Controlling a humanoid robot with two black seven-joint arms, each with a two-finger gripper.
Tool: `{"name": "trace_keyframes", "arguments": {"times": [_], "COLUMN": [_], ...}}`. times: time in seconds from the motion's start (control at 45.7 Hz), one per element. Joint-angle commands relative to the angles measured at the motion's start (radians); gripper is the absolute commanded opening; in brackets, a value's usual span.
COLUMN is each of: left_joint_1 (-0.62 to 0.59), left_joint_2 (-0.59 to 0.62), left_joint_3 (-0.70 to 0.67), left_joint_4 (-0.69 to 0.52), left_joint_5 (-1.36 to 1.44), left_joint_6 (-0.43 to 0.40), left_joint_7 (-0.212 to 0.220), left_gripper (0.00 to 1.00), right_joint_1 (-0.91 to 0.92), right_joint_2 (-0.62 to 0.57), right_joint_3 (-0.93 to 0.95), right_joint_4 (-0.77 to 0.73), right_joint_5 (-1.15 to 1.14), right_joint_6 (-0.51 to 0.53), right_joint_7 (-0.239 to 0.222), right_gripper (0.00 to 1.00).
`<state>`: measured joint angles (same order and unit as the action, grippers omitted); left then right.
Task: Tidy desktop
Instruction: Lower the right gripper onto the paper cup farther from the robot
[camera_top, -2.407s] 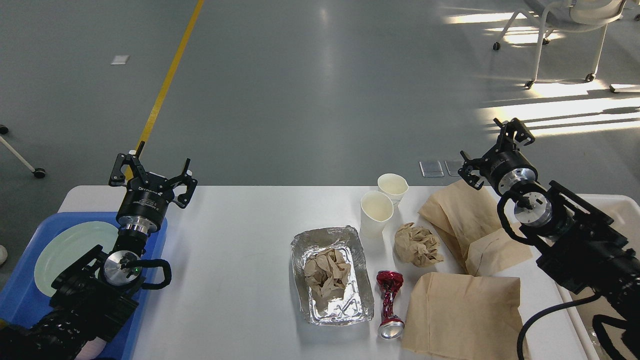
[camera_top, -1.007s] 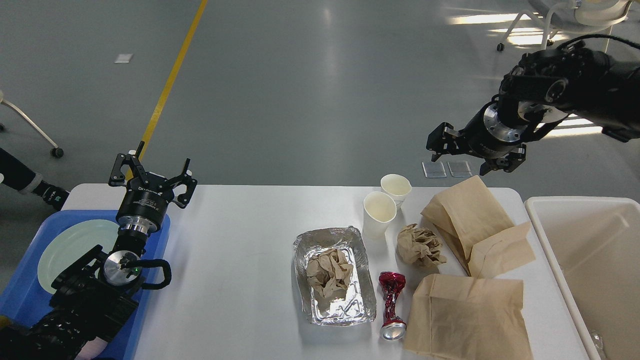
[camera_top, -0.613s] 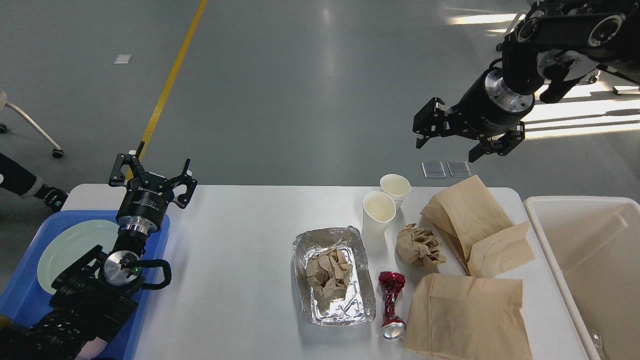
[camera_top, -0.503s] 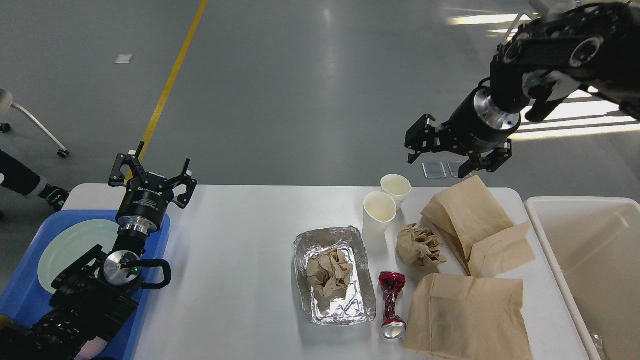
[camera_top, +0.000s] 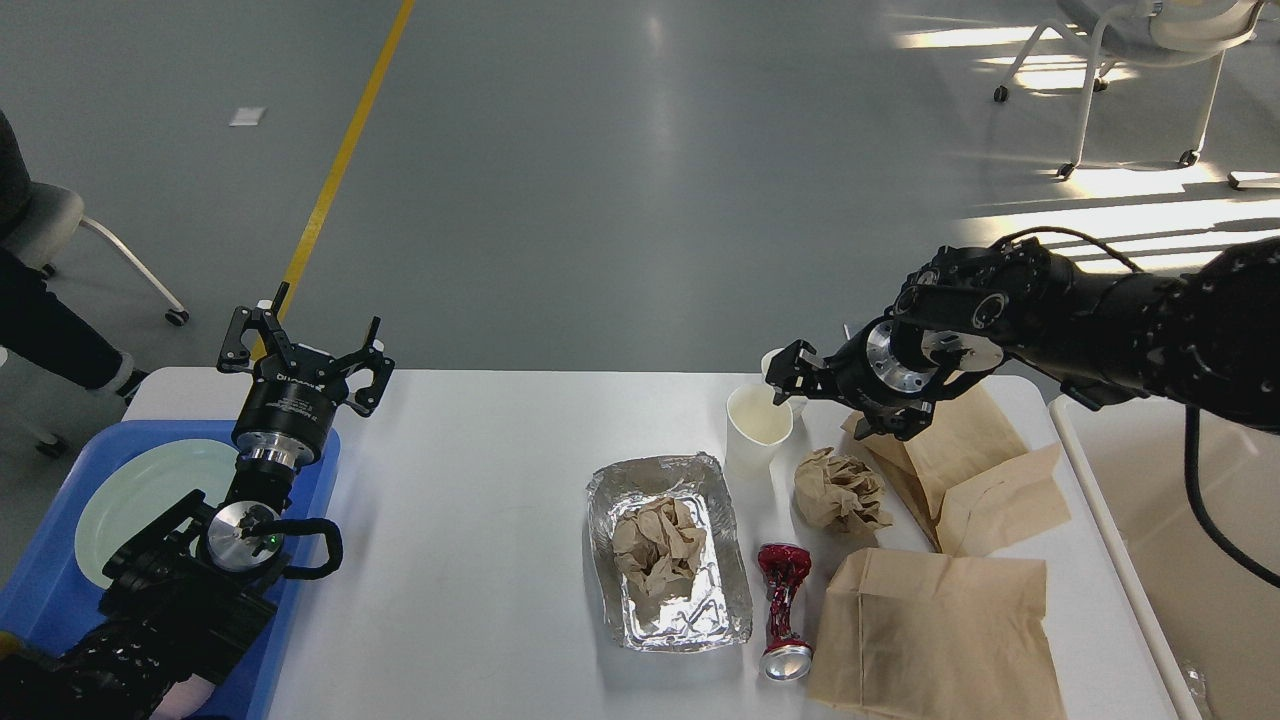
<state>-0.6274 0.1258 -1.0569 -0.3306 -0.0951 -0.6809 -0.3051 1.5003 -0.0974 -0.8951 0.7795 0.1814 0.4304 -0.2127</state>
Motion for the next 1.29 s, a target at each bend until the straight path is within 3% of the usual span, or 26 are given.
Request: {"name": "trace_keyframes", "arguments": {"times": [0.0,0.088,0.328,0.416,0.547,0.7,0.766,1.072,1.269], "left_joint_1": [0.000,0.000,0.000,0.000,0.000,0.000,0.000,0.000,0.000], "left_joint_2": [0.000,0.000,0.000,0.000,0.000,0.000,0.000,0.000,0.000], "left_joint_3": [0.000,0.000,0.000,0.000,0.000,0.000,0.000,0.000,0.000], "left_joint_4": [-0.001,0.001,-0.001,-0.001,0.001,0.001,-0.001,0.001,0.001], "left_joint_5": [0.000,0.000,0.000,0.000,0.000,0.000,0.000,0.000,0.000], "left_joint_6": [0.000,0.000,0.000,0.000,0.000,0.000,0.000,0.000,0.001], "left_joint_7": [0.000,0.000,0.000,0.000,0.000,0.000,0.000,0.000,0.000], "left_gripper": [0.96,0.96,0.96,0.96,0.96,0.96,0.96,0.96,0.96], "right_joint_1": [-0.041,-0.089,-0.167,-0.192,-0.203,-0.203,-0.199,-0.152,-0.065], "right_joint_2": [0.027,0.057,0.107,0.116,0.116,0.116,0.116,0.116,0.056], "right_joint_3": [0.024,0.028,0.036,0.033,0.031,0.033,0.033,0.036,0.036], "right_joint_4": [-0.048,-0.103,-0.210,-0.220,-0.217,-0.207,-0.204,-0.187,-0.073], "right_joint_5": [-0.008,-0.008,-0.010,-0.010,-0.011,-0.028,-0.040,-0.051,-0.051], "right_joint_6": [-0.013,-0.015,-0.096,-0.142,-0.157,-0.154,-0.153,-0.147,-0.142], "right_joint_7": [0.001,0.001,0.003,0.001,0.003,0.003,0.003,0.004,0.004], "right_gripper": [0.86,0.79,0.78,0.69,0.51,0.11,0.00,0.00,0.00]}}
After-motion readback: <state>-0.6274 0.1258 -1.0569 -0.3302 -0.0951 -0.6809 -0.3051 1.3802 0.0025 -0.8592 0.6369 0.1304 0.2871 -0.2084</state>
